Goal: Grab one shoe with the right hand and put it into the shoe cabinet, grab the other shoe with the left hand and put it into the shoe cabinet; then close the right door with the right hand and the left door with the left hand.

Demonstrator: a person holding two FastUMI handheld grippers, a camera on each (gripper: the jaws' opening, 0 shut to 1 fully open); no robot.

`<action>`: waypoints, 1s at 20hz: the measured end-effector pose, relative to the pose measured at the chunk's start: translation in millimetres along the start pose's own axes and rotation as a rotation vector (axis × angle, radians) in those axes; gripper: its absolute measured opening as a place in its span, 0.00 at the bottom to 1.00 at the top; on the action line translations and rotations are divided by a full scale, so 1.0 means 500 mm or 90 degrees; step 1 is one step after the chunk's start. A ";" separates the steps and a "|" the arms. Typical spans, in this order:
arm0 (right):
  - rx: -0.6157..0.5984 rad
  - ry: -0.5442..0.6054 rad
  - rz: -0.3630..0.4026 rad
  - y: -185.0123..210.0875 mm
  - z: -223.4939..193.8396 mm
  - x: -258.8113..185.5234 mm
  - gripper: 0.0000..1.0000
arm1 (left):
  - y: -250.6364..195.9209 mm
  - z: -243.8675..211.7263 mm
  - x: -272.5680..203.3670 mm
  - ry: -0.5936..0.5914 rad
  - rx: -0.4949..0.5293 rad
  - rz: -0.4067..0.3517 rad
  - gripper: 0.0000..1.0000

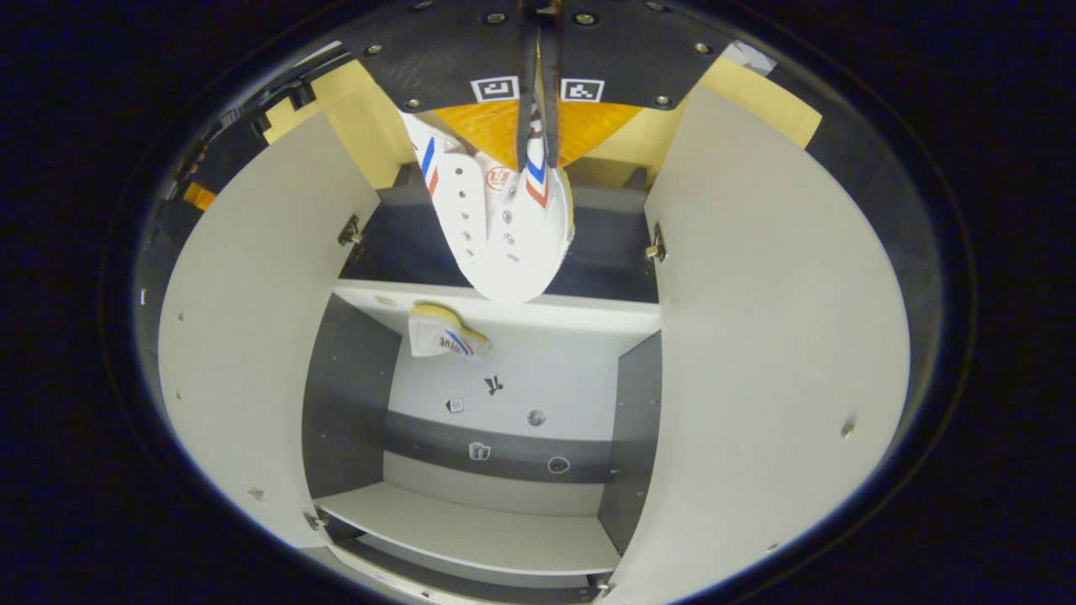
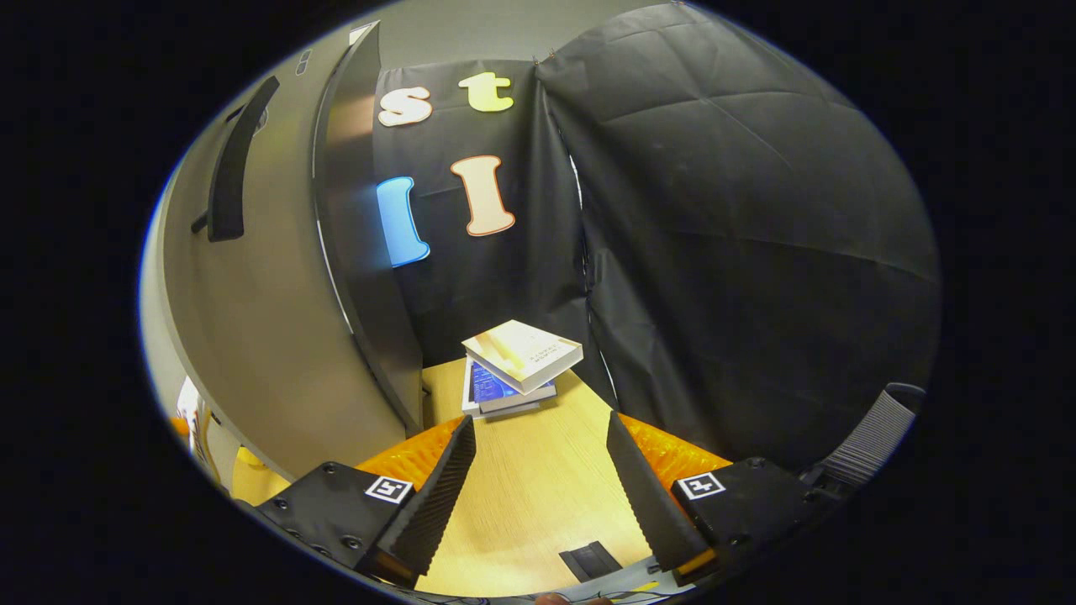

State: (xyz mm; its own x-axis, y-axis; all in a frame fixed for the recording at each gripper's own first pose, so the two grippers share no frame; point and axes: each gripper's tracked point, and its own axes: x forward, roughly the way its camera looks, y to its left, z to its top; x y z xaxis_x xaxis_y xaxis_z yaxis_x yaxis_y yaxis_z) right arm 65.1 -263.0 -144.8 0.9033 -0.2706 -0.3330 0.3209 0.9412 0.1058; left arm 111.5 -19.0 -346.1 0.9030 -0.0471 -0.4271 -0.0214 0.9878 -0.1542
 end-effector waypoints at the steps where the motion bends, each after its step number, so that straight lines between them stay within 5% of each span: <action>1: 0.001 0.001 -0.001 -0.001 -0.002 -0.001 0.98 | 0.002 -0.004 0.003 -0.007 -0.003 -0.010 0.03; 11: -0.054 -0.063 -0.056 -0.070 0.057 -0.030 0.98 | 0.003 0.041 -0.023 -0.079 0.037 -0.029 0.03; 20: 0.002 -0.091 -0.125 -0.163 0.089 -0.059 0.98 | 0.007 0.044 -0.029 -0.100 0.039 -0.007 0.03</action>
State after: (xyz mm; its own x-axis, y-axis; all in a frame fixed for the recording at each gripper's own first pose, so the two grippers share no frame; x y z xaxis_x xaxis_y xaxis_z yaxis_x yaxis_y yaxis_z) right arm 24.9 -340.7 -102.0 0.8546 -0.4742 -0.2116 0.4949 0.8672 0.0552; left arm 107.6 -11.5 -320.7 0.9592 -0.0389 -0.2799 0.0106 0.9947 -0.1019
